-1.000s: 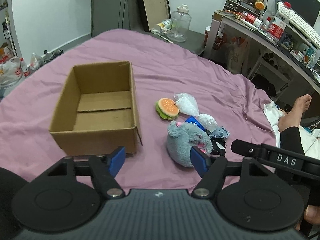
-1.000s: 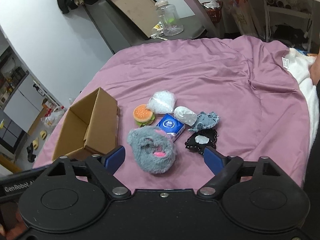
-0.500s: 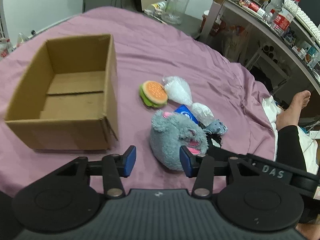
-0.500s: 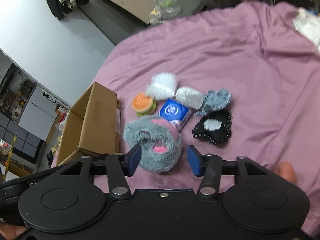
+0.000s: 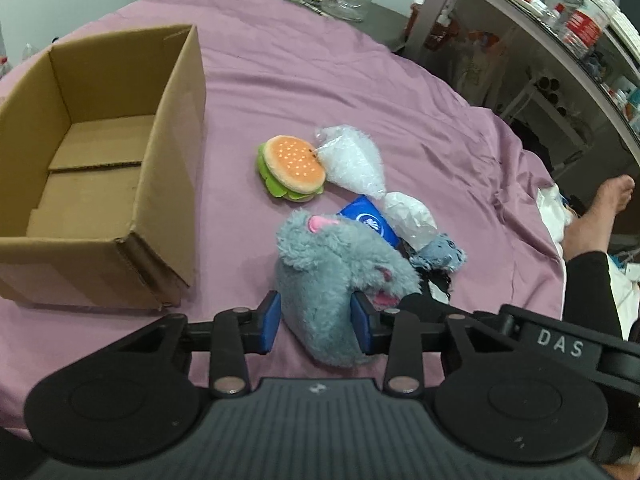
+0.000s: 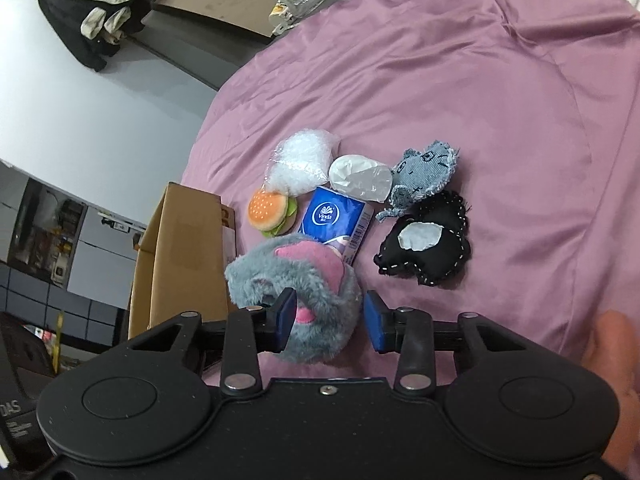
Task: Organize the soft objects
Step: 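Move the left tool to the grey fluffy plush and close on it, then carry the grey plush with the left tool over the box and lower it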
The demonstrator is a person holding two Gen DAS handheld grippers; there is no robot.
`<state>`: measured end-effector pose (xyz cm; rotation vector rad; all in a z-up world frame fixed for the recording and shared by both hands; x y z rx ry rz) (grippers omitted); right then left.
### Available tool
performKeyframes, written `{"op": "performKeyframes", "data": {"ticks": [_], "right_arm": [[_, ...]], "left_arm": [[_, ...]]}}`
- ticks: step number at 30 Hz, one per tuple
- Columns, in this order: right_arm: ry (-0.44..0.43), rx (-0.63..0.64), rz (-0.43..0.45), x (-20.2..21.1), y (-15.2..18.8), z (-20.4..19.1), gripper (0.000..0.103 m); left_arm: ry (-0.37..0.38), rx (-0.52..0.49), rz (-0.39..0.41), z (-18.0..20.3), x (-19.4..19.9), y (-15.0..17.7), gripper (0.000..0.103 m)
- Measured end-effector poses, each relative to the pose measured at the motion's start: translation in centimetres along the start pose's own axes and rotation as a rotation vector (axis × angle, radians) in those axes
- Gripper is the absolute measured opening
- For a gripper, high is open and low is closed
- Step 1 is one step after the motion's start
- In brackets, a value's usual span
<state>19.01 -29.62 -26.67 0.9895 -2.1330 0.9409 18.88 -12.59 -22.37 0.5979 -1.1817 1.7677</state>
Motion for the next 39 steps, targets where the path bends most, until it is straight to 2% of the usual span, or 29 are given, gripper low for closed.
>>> {"op": "performKeyframes", "data": {"ticks": [6,7,8,9,11,15,26,34,39], "right_arm": [[0.003,-0.014,-0.011,-1.3,0.2,0.3,0.038],[-0.004,-0.02,-0.005,-1.4,0.1,0.3,0.038],[-0.007,-0.023,-0.002,-1.6,0.1,0.4,0.038],[-0.008,-0.022,-0.002,-1.7,0.1,0.5,0.035],[-0.039,-0.029,-0.002,-1.8,0.2,0.3,0.02],[-0.038,0.03,0.035,-0.5,0.4,-0.8,0.018],[-0.024,0.071,0.082,2.6,0.8,-4.0,0.016],[-0.061,0.114,0.13,5.0,0.9,-7.8,0.016],[-0.074,0.153,0.137,5.3,1.3,-10.5,0.016]], "left_arm": [[0.029,0.044,0.024,-0.7,-1.1,-0.3,0.037],[0.04,0.058,0.028,-0.8,-1.2,-0.3,0.036],[0.059,0.073,0.032,-0.8,-1.3,-0.3,0.029],[0.066,0.078,0.033,-0.6,-1.2,-0.3,0.028],[0.052,0.065,0.037,-0.3,-1.0,-0.3,0.024],[0.055,0.068,0.053,0.1,0.2,-0.5,0.021],[0.068,0.064,0.084,0.5,4.4,-1.0,0.021],[0.098,0.053,0.142,0.0,8.4,-2.6,0.021],[0.087,0.049,0.169,-1.1,10.3,-3.4,0.021]]}}
Point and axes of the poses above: each gripper's, at about its wrist camera, not at the fingertips, and x roughly against the way its jaws point, z to its right, y to its underside, the point moved 8 cm from there along -x, roughly the way its jaws point, and after that the axes turned 10 degrees about y, right-handed, at the moved point
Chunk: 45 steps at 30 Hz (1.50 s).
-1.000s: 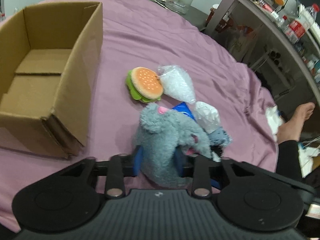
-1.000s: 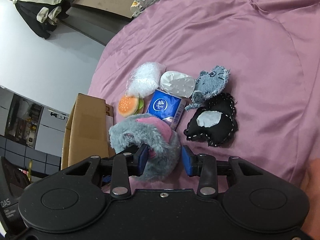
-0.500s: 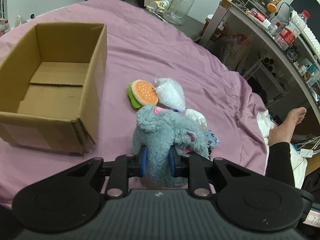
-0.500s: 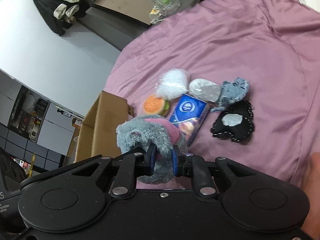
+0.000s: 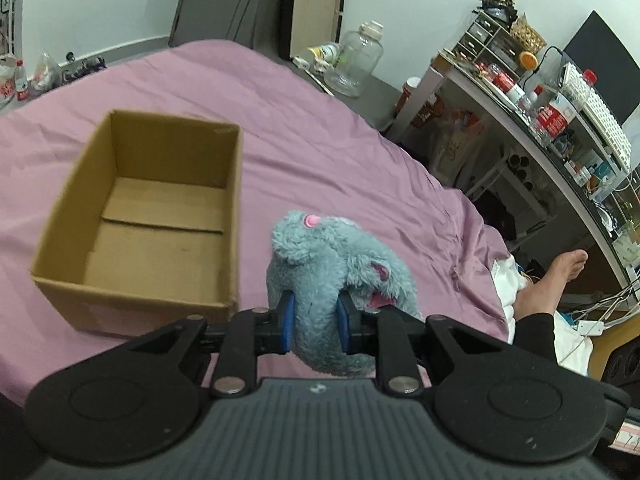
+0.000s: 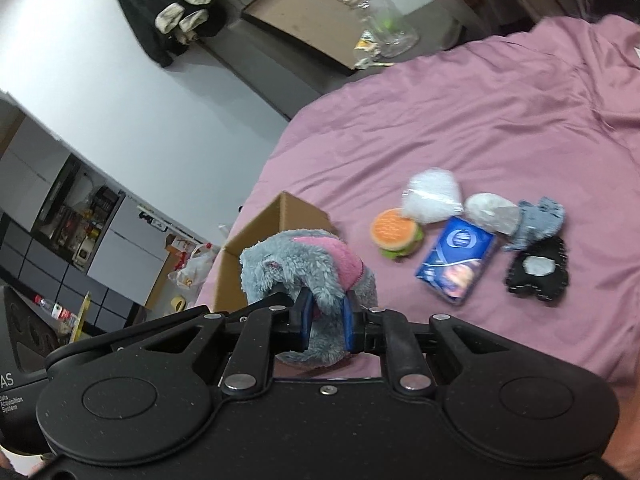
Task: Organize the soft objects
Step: 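Carry the grey plush with the left tool over the box and lower it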
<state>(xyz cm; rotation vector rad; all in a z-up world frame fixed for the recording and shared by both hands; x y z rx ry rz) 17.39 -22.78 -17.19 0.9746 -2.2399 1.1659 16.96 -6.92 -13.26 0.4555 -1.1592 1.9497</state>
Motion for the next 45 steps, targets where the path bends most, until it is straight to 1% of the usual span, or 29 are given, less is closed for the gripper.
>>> {"op": "performKeyframes", "data": {"ticks": [5,11,19,30,34,40,45], "right_arm": [[-0.015,0.024,-0.001,-0.4,0.2,-2.4,0.016],[-0.039,0.066,-0.003,-1.0,0.4,-5.3,0.016],[-0.061,0.098,-0.014,-2.8,0.9,-8.3,0.016],[-0.037,0.127,-0.037,-6.2,1.4,-10.7,0.016],[-0.021,0.131,-0.049,-7.8,1.3,-11.3,0.016],[0.014,0.146,-0.07,-10.3,1.0,-12.4,0.016],[0.026,0.137,-0.093,-12.1,0.7,-13.0,0.016]], "left_arm": [[-0.013,0.016,0.02,-1.3,1.6,-0.9,0.021],[-0.01,0.03,0.056,-3.4,3.6,-2.1,0.021],[-0.017,0.058,0.081,-6.2,4.9,-3.4,0.021],[-0.012,0.107,0.078,-10.4,3.9,-4.6,0.021],[-0.008,0.133,0.072,-11.9,2.9,-5.3,0.021],[-0.014,0.158,0.061,-14.1,1.5,-6.4,0.02],[-0.026,0.177,0.048,-15.6,0.3,-7.6,0.02]]}}
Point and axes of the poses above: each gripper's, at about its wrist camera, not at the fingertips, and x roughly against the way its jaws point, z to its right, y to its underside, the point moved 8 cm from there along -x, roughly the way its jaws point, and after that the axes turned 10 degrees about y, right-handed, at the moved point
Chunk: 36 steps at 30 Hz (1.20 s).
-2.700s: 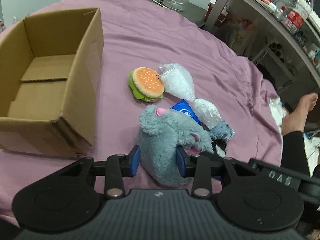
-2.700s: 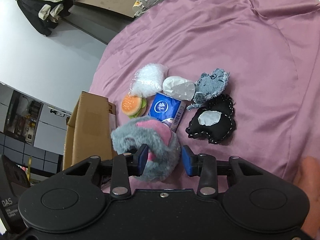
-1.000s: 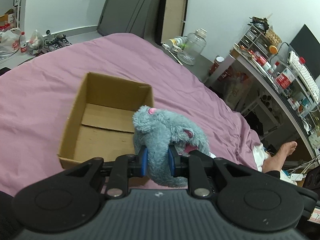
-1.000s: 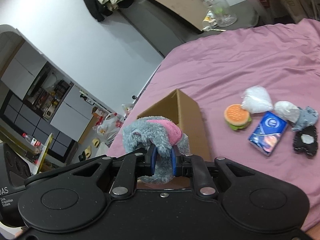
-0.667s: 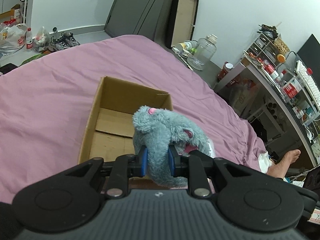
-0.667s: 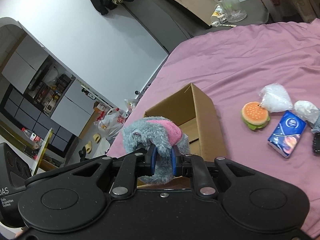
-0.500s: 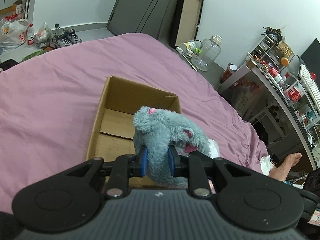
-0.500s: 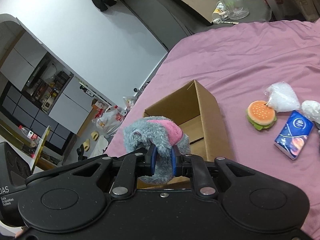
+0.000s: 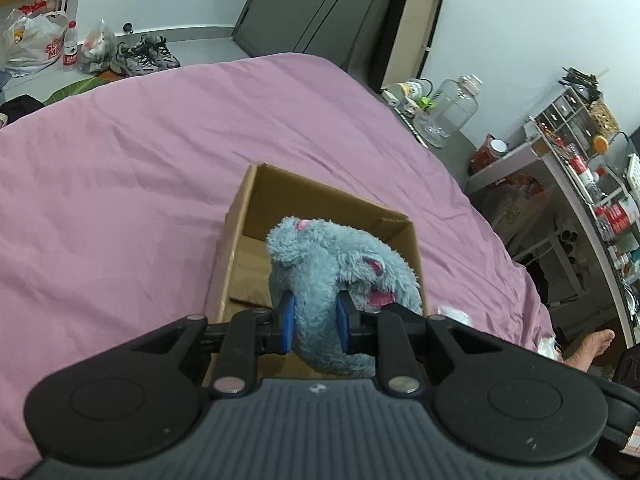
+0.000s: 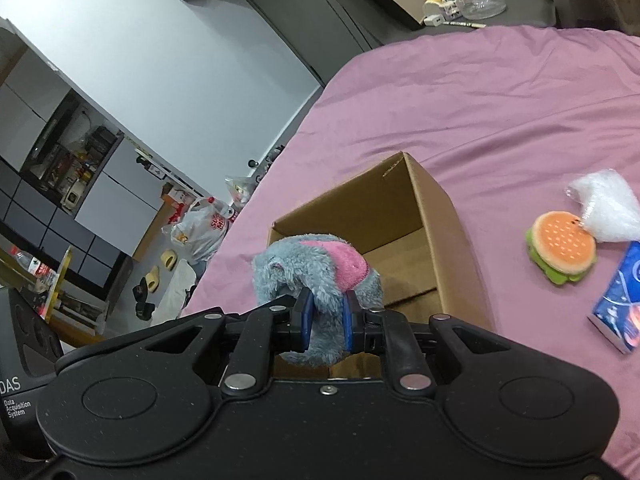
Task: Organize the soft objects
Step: 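Carry the grey plush with the left tool over the box and lower it, then open the left tool to release the grey plush and withdraw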
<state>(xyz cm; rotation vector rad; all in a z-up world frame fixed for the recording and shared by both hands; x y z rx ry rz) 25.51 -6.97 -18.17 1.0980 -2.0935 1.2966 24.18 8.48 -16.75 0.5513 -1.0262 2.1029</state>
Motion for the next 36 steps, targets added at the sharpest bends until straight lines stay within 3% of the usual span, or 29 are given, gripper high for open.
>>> {"op": "performKeyframes", "data": {"ticks": [10,16,19,25,30,36], "right_arm": [[0.017,-0.062,-0.042,-3.3,-0.7,0.0,0.016],[0.03,-0.049,-0.069,-3.9,-0.8,-0.4,0.022],[0.031,-0.041,-0.051,-2.9,-1.1,-0.5,0.029],[0.031,-0.036,-0.021,-0.1,-1.2,-0.1,0.038],[0.044,-0.025,0.01,2.4,-0.9,0.5,0.051],[0.082,-0.012,0.04,5.6,-0.5,2.1,0.065]], "left_arm": [[-0.038,0.016,-0.036,-1.8,-2.7,-1.7,0.021],[-0.122,-0.005,-0.031,-2.0,-2.8,-2.5,0.026],[-0.126,-0.011,-0.031,-1.7,-2.2,-2.8,0.029],[-0.147,-0.019,-0.022,-0.6,-0.6,-2.8,0.044],[-0.172,-0.04,0.007,0.6,1.3,-2.2,0.068],[-0.187,-0.057,0.026,2.1,3.4,-1.1,0.074]]}}
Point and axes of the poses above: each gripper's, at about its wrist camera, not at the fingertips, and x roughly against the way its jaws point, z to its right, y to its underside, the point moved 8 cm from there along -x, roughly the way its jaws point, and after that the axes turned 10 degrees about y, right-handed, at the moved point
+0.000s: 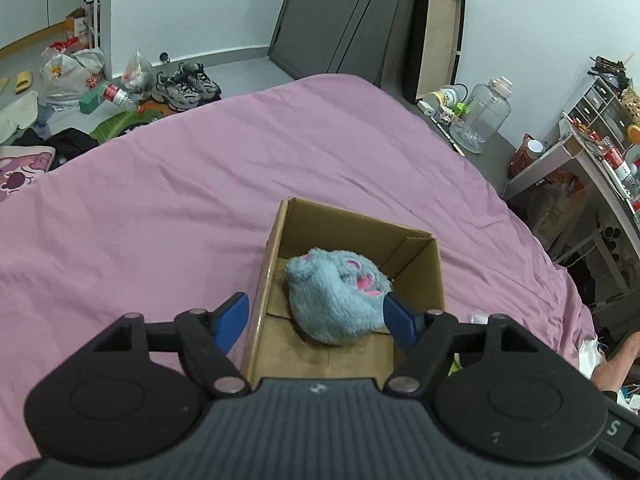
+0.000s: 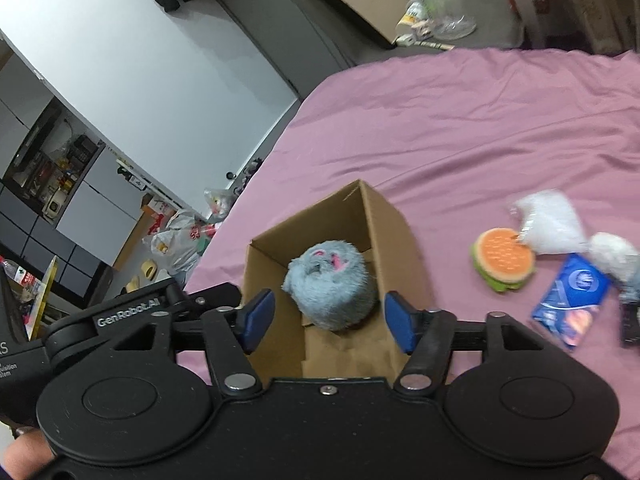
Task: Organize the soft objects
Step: 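Open the left tool to release the grey plush and withdraw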
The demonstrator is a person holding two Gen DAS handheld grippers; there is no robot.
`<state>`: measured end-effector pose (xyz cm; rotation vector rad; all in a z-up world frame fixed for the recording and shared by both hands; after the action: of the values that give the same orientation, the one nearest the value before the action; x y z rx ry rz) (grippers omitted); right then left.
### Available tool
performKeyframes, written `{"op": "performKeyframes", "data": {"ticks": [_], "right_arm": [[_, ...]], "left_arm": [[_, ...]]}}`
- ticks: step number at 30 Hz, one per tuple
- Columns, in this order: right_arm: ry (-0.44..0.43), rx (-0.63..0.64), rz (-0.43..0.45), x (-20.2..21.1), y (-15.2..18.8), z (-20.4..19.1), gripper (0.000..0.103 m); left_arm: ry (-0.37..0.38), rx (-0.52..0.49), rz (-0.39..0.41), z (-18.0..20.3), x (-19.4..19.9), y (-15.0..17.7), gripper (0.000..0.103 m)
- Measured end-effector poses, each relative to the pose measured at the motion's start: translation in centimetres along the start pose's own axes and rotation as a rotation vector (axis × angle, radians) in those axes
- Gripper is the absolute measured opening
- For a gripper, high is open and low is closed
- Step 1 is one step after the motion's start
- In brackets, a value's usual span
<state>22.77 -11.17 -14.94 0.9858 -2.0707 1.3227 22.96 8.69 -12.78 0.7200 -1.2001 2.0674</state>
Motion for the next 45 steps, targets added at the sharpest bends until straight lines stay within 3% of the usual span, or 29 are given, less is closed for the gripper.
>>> {"op": "performKeyframes", "data": {"ticks": [7,22,32,45], "right_arm": [[0.031,-0.001,0.049,4.2,0.2,2.9,0.08],[0.089,-0.071,0.11,10.5,0.8,10.7,0.086],[0.139,-0.126,0.114,10.9,1.2,15.4,0.087],[0.116,-0.261,0.059,7.9,2.8,20.8,0.086]], "left_arm": [[0.005,-0.029,0.023,2.4,2.5,1.5,0.081],[0.033,-0.136,0.003,8.9,3.8,5.8,0.081],[0.032,-0.184,-0.017,12.1,2.9,7.9,0.081],[0.004,-0.261,-0.06,15.3,-0.4,10.3,0.081]]}}
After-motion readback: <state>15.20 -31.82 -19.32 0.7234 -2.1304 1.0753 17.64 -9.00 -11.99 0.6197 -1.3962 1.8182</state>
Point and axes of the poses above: each gripper's, at about its wrist camera, not at the fingertips, and x roughly against the way its jaws point, z to its right, y to its underside, the point moved 8 cm from there along -x, roughly the way its jaws point, and after that the axes turned 10 degrees about y, right-handed, at the moved point
